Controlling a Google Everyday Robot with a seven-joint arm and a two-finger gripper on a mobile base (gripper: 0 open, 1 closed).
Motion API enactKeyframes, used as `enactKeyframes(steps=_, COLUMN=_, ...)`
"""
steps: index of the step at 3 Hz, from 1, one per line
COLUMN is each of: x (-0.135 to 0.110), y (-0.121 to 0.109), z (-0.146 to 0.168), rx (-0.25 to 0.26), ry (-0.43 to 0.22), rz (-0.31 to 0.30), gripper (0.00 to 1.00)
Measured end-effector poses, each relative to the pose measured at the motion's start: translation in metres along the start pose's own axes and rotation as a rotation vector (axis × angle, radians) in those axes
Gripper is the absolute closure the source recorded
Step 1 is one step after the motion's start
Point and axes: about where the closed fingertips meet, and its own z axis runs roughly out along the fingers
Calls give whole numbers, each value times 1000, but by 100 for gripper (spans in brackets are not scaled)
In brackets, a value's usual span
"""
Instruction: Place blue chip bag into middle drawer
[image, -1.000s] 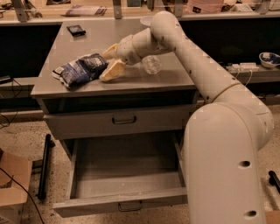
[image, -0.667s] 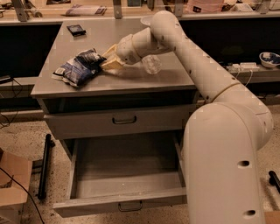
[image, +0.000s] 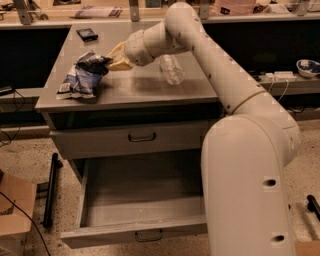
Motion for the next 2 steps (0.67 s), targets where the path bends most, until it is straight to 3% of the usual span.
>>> enactKeyframes(steps=1, x=-41, y=31, z=-32, rx=-78, ry=3, rz=-142, gripper=100)
enactKeyframes(steps=2, x=-57, y=58, z=-54, rx=-137, ry=19, rz=-198, gripper=100)
